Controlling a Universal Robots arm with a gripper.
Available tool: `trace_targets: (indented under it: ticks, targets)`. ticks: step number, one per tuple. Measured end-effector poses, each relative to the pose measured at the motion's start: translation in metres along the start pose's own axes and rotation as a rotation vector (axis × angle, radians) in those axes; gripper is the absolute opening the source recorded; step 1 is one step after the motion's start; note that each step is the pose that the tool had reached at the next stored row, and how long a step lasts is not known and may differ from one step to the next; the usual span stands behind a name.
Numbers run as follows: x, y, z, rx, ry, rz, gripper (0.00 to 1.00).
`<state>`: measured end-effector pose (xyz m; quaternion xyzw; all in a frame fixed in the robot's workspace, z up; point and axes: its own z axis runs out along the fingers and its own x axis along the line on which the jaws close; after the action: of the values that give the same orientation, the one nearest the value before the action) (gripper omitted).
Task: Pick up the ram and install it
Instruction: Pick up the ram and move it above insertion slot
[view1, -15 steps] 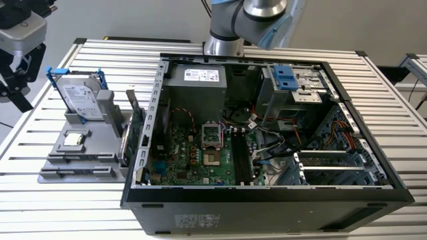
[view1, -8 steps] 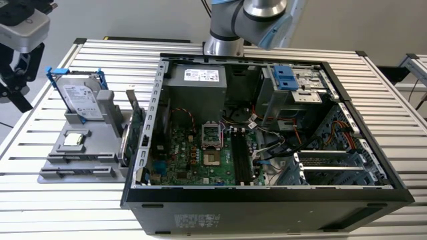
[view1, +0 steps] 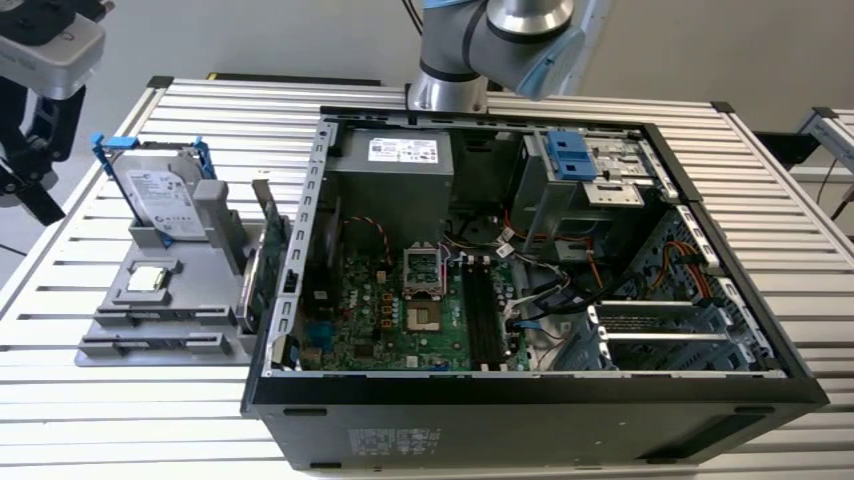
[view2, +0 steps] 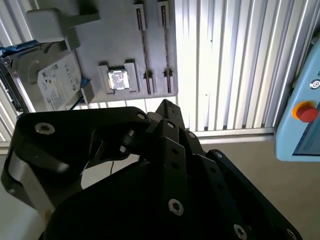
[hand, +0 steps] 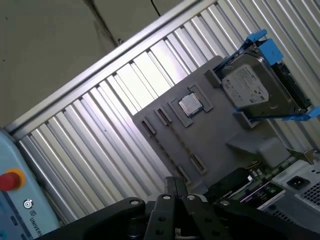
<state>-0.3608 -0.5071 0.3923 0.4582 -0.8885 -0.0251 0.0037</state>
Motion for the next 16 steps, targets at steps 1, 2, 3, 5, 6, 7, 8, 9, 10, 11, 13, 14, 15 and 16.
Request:
trace_targets:
  ticks: [1, 2, 3, 5, 6, 7, 8, 9, 10, 11, 13, 14, 15, 16]
  targets:
    - [0.0, 0.0, 0.0, -0.0001, 0.0004, -0.01, 0.0]
    - [0.0, 0.0, 0.0, -0.0003, 0.0009, -0.02, 0.0]
    - [0.0, 0.0, 0.0, -0.0005, 0.0014, -0.031, 0.0]
    - [0.0, 0.0, 0.0, -0.0008, 0.0025, -0.052, 0.0]
    - [0.0, 0.0, 0.0, -0.001, 0.003, -0.064, 0.0]
    - [0.0, 0.0, 0.0, -0.0011, 0.0035, -0.074, 0.0]
    - [0.0, 0.0, 0.0, -0.0013, 0.0041, -0.085, 0.0]
    - [0.0, 0.0, 0.0, -0.0015, 0.0047, -0.096, 0.0]
    - [0.0, 0.0, 0.0, -0.0017, 0.0052, -0.108, 0.0]
    - [0.0001, 0.0, 0.0, -0.0019, 0.0058, -0.119, 0.0]
    - [0.0001, 0.0, 0.0, -0.0021, 0.0069, -0.141, 0.0]
    - [0.0001, 0.0, 0.0, -0.0023, 0.0076, -0.153, 0.0]
    - [0.0001, 0.0, 0.0, -0.0025, 0.0082, -0.165, 0.0]
    - [0.0001, 0.0, 0.0, -0.0026, 0.0088, -0.177, 0.0]
